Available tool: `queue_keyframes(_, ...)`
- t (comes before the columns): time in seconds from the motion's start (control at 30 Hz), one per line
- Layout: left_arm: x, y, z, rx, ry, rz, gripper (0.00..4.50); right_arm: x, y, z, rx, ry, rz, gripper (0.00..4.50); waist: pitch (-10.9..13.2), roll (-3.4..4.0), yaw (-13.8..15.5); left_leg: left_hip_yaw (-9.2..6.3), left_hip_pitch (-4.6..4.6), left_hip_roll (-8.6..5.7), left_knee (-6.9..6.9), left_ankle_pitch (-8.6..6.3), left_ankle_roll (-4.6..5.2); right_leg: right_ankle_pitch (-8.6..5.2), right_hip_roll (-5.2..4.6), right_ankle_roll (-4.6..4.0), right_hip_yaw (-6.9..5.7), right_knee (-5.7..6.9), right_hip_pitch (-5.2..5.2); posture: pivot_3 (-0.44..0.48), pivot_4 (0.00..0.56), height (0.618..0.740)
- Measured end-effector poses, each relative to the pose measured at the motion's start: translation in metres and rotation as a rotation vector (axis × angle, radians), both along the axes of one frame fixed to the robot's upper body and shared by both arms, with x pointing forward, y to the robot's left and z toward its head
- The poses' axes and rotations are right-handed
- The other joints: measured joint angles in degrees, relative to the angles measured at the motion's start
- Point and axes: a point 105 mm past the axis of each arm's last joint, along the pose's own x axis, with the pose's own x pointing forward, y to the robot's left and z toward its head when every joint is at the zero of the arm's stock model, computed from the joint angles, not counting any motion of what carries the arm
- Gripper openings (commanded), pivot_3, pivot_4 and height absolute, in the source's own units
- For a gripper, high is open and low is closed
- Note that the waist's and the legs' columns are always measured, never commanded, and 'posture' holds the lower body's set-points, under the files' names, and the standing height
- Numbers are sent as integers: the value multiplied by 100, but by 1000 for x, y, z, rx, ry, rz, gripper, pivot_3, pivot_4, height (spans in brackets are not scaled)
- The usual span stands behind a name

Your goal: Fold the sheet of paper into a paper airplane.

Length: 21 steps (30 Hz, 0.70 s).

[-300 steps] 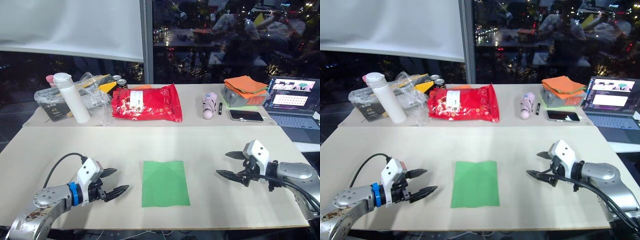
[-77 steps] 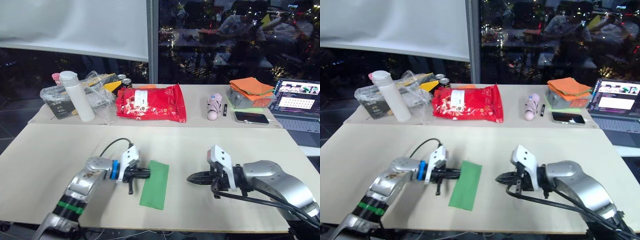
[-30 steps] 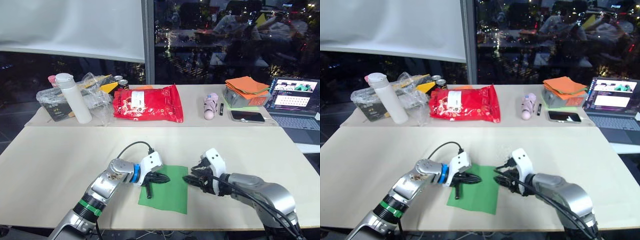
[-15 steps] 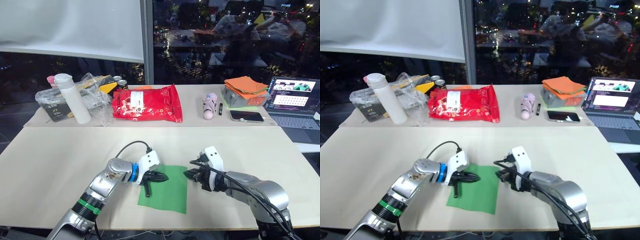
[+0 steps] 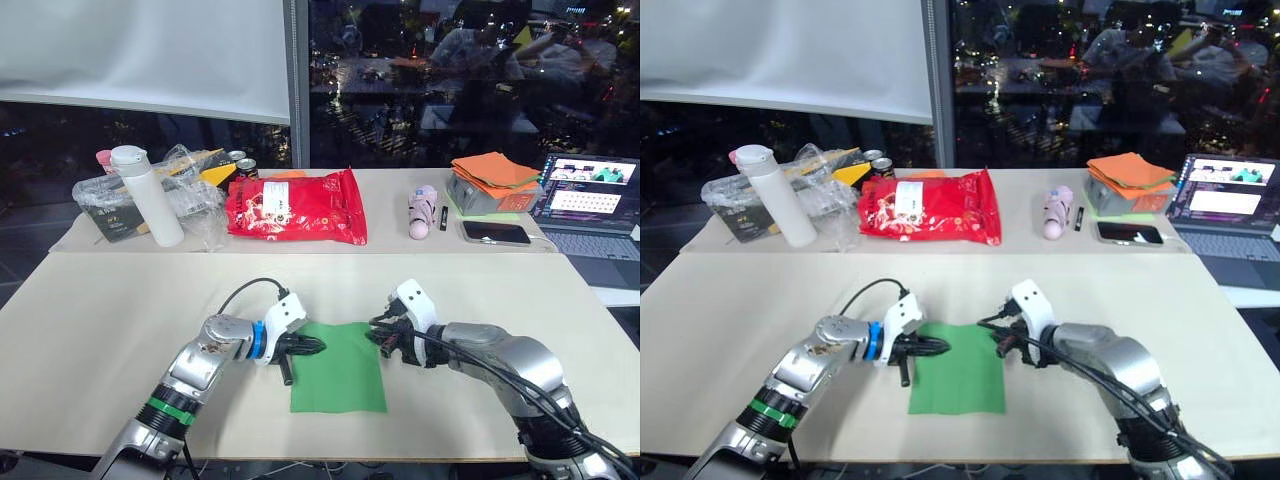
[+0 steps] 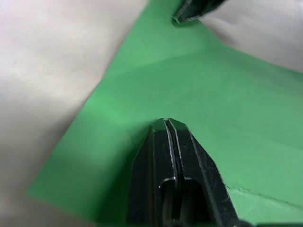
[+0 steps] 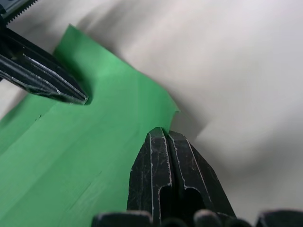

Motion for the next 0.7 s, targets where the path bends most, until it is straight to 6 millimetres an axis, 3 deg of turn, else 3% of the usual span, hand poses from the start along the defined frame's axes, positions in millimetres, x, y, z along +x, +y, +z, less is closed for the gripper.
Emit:
queue_keyframes(0.33, -6, -1, -3, -38, 21, 26, 0, -8, 9, 8, -155, -228, 168, 40, 0, -1, 11, 0, 0, 0, 0, 0, 0, -1, 0, 1, -1, 0, 0, 0, 150, 732)
queue_keyframes(0.53, -5, -3, -1, -77, 55, 53, 0, -31, 18, -4, -193, -285, 265, 40, 1, -3, 13, 0, -1, 0, 1, 0, 0, -1, 0, 2, -1, -1, 0, 0, 150, 732)
queue_keyframes(0.7, -2, -5, 5, -93, 64, 58, 0, -30, 16, -4, -237, -320, 266, 40, 1, -3, 7, 0, 2, 0, 2, 0, 0, 0, 0, 3, -1, 0, 0, 0, 150, 732)
